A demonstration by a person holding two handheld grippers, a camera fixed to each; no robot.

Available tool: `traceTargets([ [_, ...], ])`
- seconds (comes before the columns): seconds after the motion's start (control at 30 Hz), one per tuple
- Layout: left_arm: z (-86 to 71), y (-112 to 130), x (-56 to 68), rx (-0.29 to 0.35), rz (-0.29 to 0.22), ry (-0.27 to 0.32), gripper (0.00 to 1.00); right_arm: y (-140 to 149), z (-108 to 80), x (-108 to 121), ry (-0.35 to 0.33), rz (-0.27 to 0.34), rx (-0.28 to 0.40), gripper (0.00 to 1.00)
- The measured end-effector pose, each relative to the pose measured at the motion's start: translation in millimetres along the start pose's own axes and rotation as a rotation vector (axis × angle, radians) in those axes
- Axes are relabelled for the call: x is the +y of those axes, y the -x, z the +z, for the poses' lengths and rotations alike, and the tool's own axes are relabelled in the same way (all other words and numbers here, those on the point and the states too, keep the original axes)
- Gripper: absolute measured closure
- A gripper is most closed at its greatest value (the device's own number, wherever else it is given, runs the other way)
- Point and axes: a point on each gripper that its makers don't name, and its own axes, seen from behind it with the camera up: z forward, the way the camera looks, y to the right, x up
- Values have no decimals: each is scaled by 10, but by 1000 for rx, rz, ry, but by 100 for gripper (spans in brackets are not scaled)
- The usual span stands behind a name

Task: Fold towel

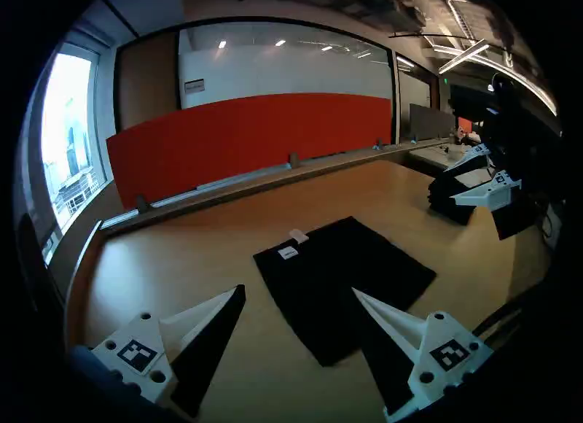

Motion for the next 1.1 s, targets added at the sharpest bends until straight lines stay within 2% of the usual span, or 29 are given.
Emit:
traceTargets([
  [0.43, 170, 411, 184, -75, 21, 57, 3, 371, 204, -146, -49, -35, -67, 0],
  [0.87, 416, 880, 364, -183, 49, 119, 3, 853, 346, -309, -102, -64, -161, 0],
  [1.1, 533, 1128, 422, -243, 60, 143, 3, 1077, 405, -374, -127, -63, -203, 0],
])
